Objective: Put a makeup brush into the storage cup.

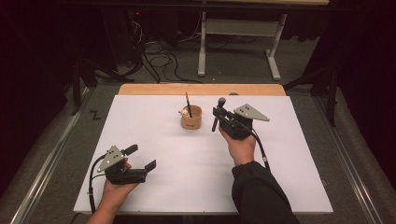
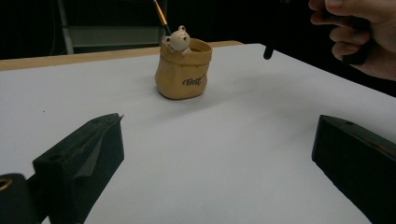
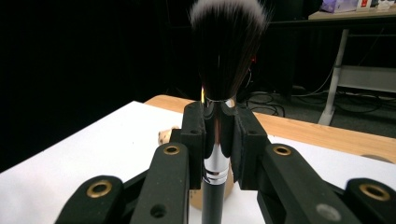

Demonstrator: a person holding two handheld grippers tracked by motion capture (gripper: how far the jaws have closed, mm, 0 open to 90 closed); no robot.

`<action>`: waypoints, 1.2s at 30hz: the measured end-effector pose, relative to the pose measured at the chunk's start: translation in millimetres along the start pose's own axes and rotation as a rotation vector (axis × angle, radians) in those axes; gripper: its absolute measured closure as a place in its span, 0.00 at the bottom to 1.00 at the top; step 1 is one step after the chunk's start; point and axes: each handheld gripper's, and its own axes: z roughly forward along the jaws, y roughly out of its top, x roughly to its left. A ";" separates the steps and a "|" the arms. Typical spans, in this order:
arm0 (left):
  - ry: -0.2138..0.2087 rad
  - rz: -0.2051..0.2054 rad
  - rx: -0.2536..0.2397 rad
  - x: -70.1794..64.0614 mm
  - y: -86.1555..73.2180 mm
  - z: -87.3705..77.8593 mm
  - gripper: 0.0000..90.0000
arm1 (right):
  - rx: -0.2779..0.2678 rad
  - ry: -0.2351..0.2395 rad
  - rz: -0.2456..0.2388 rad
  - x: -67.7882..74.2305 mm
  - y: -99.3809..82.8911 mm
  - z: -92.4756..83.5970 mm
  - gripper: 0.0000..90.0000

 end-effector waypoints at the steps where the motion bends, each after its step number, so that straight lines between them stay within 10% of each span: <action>1: -0.002 0.002 0.003 0.0 0.0 0.1 0.03 | 0.001 -0.002 0.001 -0.2 0.9 1.8 0.87; 20: 0.000 -0.002 0.002 0.6 -1.6 -3.4 0.03 | 0.010 -0.018 0.024 2.2 29.1 63.2 0.87; 36: 0.003 -0.001 -0.003 0.6 -1.8 -7.9 0.03 | 0.081 -0.026 0.015 11.6 10.7 102.3 0.87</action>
